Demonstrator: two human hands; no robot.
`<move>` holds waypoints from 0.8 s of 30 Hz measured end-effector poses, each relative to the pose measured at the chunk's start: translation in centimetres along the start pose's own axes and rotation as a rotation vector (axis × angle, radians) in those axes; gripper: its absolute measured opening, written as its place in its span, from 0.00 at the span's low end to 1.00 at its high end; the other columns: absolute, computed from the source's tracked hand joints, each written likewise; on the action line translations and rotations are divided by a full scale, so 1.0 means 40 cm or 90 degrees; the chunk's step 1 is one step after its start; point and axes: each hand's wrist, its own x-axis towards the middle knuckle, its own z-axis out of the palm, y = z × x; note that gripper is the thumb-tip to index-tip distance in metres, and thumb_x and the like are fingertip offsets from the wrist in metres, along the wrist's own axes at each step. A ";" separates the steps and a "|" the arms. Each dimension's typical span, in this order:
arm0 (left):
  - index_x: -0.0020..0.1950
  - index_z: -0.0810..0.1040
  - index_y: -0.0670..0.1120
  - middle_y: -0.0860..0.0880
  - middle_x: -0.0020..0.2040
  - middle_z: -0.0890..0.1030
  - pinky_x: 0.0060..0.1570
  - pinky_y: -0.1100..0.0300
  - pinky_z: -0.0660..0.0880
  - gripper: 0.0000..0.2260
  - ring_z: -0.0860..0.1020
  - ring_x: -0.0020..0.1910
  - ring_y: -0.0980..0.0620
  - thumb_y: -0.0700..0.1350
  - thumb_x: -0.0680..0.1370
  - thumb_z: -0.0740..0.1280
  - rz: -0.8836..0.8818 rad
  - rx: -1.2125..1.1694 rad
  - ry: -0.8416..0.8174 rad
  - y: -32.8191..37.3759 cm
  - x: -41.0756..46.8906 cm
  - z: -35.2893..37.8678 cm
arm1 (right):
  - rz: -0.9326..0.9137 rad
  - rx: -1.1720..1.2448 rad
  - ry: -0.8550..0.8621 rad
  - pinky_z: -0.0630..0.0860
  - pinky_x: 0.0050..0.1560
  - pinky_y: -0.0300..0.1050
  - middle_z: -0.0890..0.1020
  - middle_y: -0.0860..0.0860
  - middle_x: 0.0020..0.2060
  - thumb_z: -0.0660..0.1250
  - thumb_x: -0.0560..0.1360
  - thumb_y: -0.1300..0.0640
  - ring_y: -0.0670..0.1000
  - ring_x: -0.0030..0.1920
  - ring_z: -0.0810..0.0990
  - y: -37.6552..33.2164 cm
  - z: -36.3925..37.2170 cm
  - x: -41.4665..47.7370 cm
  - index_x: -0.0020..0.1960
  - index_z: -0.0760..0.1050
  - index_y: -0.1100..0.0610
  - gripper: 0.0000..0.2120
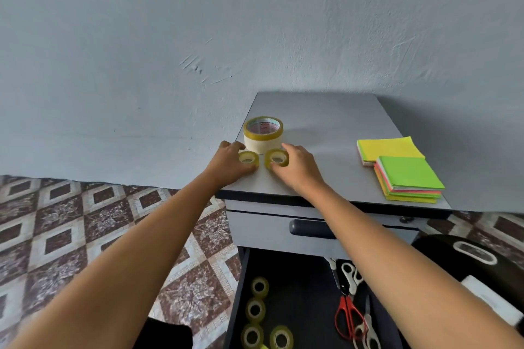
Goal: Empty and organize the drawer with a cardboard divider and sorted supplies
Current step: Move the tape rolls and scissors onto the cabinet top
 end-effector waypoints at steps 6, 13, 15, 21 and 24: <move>0.68 0.67 0.43 0.42 0.63 0.73 0.53 0.61 0.65 0.27 0.72 0.61 0.46 0.49 0.73 0.71 0.011 -0.040 0.041 -0.009 0.015 0.017 | 0.003 0.013 0.028 0.70 0.59 0.45 0.73 0.59 0.62 0.67 0.74 0.52 0.57 0.62 0.73 -0.005 0.028 0.017 0.71 0.65 0.59 0.28; 0.68 0.67 0.42 0.43 0.64 0.73 0.55 0.60 0.67 0.27 0.72 0.62 0.46 0.48 0.73 0.71 0.024 -0.055 0.065 -0.018 0.019 0.032 | -0.006 0.011 0.050 0.70 0.59 0.46 0.75 0.58 0.62 0.68 0.74 0.50 0.56 0.61 0.73 0.003 0.040 0.023 0.70 0.67 0.58 0.27; 0.69 0.66 0.43 0.42 0.66 0.71 0.57 0.60 0.66 0.28 0.71 0.64 0.46 0.48 0.73 0.71 0.023 -0.061 0.071 -0.017 0.012 0.031 | -0.009 0.029 0.056 0.69 0.58 0.43 0.74 0.58 0.62 0.69 0.74 0.51 0.56 0.62 0.73 0.002 0.036 0.016 0.70 0.67 0.58 0.27; 0.65 0.71 0.43 0.46 0.62 0.70 0.51 0.68 0.65 0.21 0.72 0.57 0.52 0.46 0.74 0.70 0.113 -0.085 0.196 0.013 -0.115 0.028 | -0.100 0.108 0.141 0.70 0.49 0.35 0.77 0.57 0.54 0.72 0.72 0.56 0.52 0.51 0.77 0.014 -0.013 -0.092 0.63 0.74 0.59 0.21; 0.60 0.74 0.44 0.52 0.55 0.71 0.46 0.72 0.67 0.16 0.72 0.49 0.58 0.45 0.74 0.70 0.174 -0.115 0.200 0.022 -0.224 0.059 | -0.138 0.122 0.154 0.73 0.45 0.37 0.79 0.55 0.48 0.73 0.71 0.58 0.49 0.44 0.77 0.045 -0.034 -0.188 0.59 0.77 0.60 0.17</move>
